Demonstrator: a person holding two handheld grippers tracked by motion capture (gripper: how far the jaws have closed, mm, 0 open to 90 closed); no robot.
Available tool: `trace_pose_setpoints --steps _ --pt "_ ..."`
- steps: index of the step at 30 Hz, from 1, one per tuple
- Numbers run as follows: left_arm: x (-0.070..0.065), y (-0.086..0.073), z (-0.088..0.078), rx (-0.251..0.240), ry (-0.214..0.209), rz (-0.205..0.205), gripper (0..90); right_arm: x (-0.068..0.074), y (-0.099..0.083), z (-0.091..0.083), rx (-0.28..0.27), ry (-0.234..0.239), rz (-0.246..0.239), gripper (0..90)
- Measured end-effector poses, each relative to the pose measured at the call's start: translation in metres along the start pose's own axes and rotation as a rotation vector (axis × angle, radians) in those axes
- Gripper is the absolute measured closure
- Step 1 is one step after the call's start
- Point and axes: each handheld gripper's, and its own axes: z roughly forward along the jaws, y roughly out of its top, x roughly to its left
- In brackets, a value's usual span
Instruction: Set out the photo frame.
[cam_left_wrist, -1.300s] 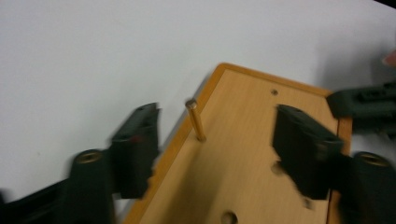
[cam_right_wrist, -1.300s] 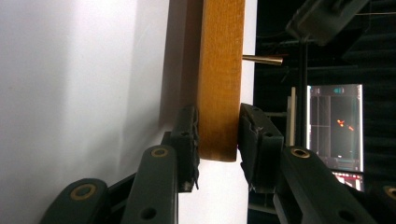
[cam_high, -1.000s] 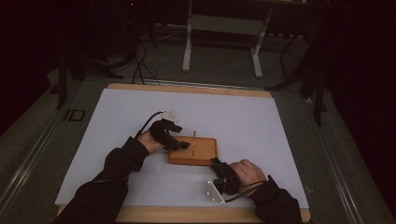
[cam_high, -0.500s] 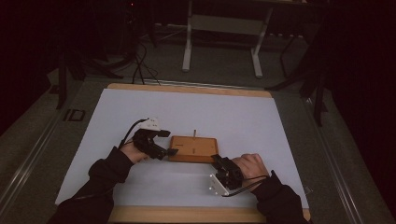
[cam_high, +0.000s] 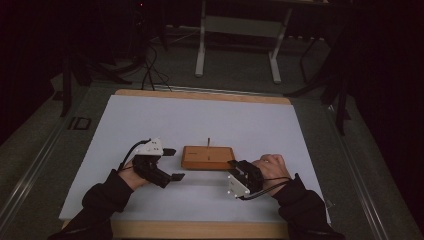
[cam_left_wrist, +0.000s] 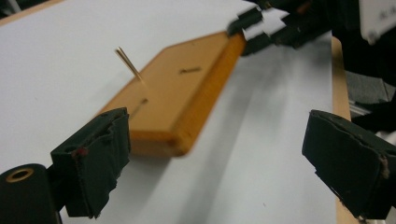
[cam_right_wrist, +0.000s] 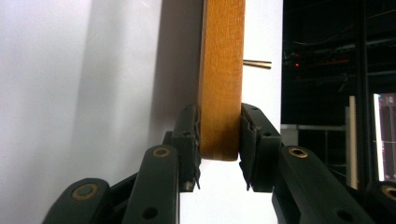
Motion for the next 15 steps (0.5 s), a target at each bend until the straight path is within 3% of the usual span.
trace_pose_setpoints --steps 7,15 --pt "-0.011 -0.016 0.0 0.02 -0.01 -0.026 8.5 -0.016 -0.004 0.0 -0.014 0.056 0.03 70.1" --pt "-0.017 -0.028 0.003 0.02 0.017 -0.022 8.5 -0.038 -0.007 0.003 -0.031 0.133 0.082 70.2"
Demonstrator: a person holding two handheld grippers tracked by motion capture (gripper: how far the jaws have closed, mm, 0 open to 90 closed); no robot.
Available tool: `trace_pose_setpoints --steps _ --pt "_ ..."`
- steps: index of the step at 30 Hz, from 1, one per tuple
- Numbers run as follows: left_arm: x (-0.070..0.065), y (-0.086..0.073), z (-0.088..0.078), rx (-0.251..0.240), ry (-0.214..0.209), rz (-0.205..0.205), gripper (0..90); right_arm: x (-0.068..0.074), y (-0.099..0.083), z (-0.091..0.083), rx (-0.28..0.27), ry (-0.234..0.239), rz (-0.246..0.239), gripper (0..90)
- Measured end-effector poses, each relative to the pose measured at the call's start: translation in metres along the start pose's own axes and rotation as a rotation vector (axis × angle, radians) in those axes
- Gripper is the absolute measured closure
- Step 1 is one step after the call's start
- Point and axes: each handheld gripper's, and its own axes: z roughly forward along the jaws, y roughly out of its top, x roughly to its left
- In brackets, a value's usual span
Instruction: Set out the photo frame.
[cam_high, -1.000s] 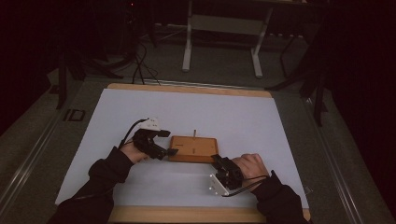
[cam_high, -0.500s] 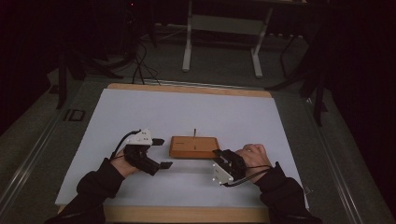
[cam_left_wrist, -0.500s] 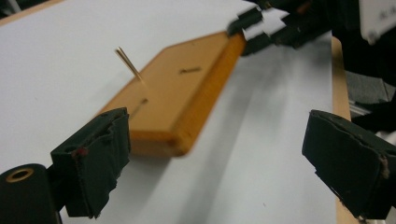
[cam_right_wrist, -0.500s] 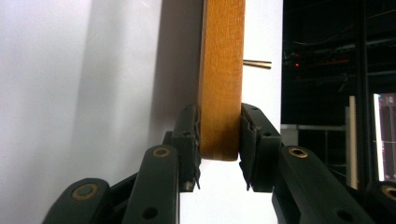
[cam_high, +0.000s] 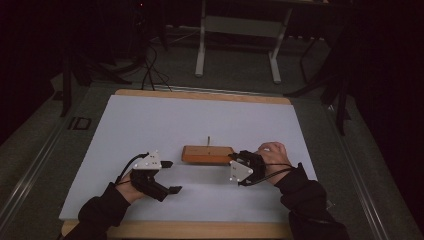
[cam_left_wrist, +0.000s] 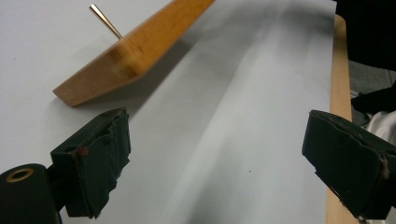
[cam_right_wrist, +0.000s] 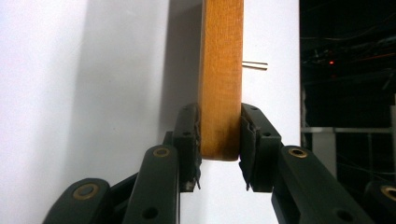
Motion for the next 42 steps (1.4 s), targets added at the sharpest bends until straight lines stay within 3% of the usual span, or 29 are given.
trace_pose_setpoints --steps 6,8,19,25,36,42 --pt "-0.002 -0.005 0.002 -0.037 0.024 0.005 8.5 -0.018 -0.005 0.001 -0.03 0.06 0.023 70.2" --pt "-0.002 -0.007 0.003 -0.029 0.023 0.007 8.5 -0.025 -0.006 0.001 -0.03 0.083 0.035 70.2" --pt "0.001 -0.011 0.005 -0.037 0.032 -0.016 8.5 -0.068 -0.012 0.009 -0.039 0.239 0.168 70.2" --pt "0.002 -0.011 0.006 -0.039 0.024 -0.02 8.5 -0.088 -0.014 0.016 -0.027 0.3 0.217 70.1" --pt "0.003 -0.011 0.007 -0.04 0.017 -0.024 8.5 -0.115 -0.022 0.033 -0.001 0.345 0.334 68.1" --pt "0.003 -0.011 0.006 -0.045 0.014 -0.027 8.5 -0.128 -0.023 0.043 0.024 0.356 0.35 66.9"
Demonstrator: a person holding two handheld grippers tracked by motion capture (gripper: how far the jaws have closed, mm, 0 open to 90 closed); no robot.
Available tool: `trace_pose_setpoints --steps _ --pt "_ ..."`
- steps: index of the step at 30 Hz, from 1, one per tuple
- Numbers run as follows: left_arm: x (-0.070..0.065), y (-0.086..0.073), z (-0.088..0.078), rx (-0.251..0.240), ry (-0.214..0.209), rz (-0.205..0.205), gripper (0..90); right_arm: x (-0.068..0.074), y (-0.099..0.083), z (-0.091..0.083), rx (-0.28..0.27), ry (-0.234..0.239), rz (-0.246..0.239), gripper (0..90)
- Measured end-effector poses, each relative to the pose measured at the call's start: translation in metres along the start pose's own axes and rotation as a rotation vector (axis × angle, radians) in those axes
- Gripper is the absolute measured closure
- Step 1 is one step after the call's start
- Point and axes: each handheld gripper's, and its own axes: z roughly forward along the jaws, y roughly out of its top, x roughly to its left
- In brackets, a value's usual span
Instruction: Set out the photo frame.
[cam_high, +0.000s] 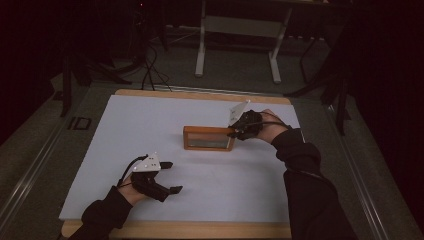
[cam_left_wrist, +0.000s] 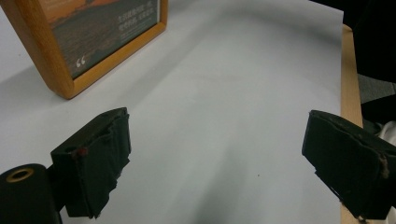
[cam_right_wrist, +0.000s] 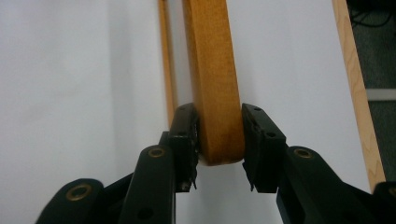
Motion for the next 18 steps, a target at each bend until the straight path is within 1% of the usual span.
trace_pose_setpoints --steps 6,10,14,18 --pt "0.001 -0.001 0.0 -0.001 0.0 -0.005 8.5 -0.011 0.002 0.004 0.018 -0.003 0.019 65.8" --pt "0.001 -0.001 0.001 -0.001 -0.002 -0.002 8.6 -0.017 0.003 0.007 0.024 0.006 0.046 65.4" --pt "0.002 -0.002 0.001 0.004 0.0 -0.003 8.5 -0.024 0.004 0.009 0.025 0.024 0.062 65.1" --pt "0.001 -0.002 0.002 0.007 0.0 0.005 8.5 -0.032 0.004 0.012 0.027 0.027 0.068 64.5"
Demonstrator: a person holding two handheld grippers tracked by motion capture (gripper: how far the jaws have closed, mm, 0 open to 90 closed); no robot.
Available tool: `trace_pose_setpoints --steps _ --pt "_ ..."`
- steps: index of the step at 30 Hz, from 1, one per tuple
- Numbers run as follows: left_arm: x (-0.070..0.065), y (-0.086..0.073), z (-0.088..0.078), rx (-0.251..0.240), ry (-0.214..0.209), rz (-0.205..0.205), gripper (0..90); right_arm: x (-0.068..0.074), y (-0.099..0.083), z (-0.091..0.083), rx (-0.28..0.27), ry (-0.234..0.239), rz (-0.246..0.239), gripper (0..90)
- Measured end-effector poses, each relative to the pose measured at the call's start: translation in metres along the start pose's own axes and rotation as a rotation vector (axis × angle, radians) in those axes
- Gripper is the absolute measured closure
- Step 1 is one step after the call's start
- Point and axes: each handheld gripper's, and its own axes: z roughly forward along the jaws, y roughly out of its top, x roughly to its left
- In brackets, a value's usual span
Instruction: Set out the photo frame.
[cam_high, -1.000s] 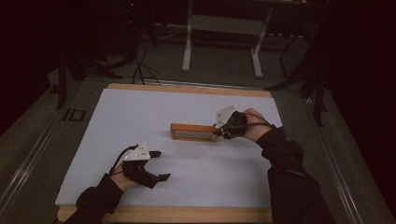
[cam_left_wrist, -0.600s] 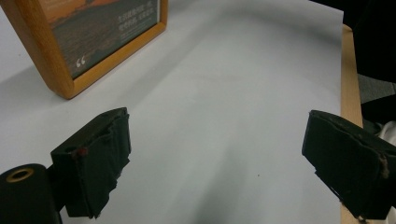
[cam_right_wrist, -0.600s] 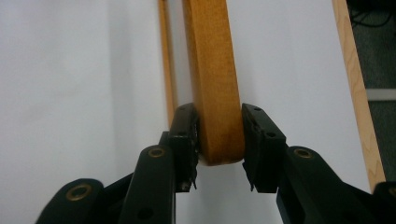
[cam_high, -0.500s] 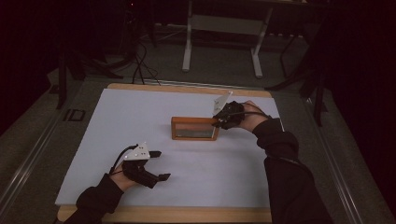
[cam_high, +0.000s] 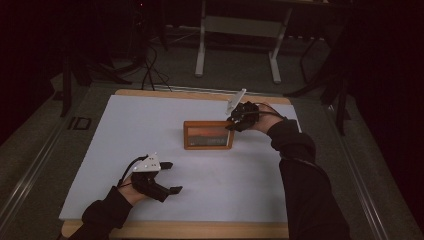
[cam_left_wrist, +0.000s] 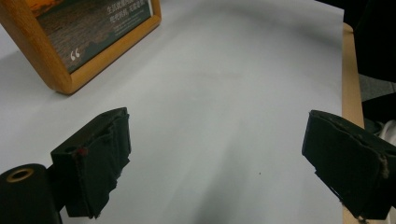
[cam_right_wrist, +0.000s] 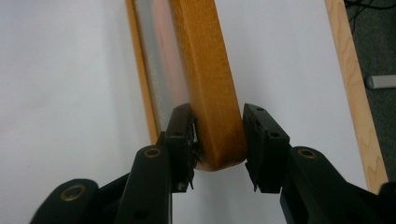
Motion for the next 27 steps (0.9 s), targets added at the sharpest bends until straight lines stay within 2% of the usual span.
trace_pose_setpoints --steps 9,16,18,23,26,27 --pt "0.0 -0.001 0.001 0.003 -0.001 0.005 8.5 -0.009 -0.001 0.005 -0.006 0.001 0.03 63.2" --pt "0.0 -0.001 0.001 0.004 -0.005 0.007 8.5 -0.011 0.0 0.007 -0.002 -0.012 0.033 61.7" --pt "0.0 -0.002 0.002 0.003 -0.007 0.004 8.5 -0.014 -0.001 0.009 -0.005 -0.017 0.066 60.8" --pt "0.0 -0.002 0.002 0.001 -0.006 0.009 8.5 -0.014 0.001 0.012 0.017 -0.025 0.107 59.2" --pt "0.0 -0.002 0.001 0.001 -0.006 0.01 8.5 -0.015 0.001 0.014 0.026 -0.041 0.1 57.4" --pt "0.0 -0.002 0.001 0.002 -0.005 0.01 8.5 -0.014 0.001 0.015 0.026 -0.052 0.084 57.1"
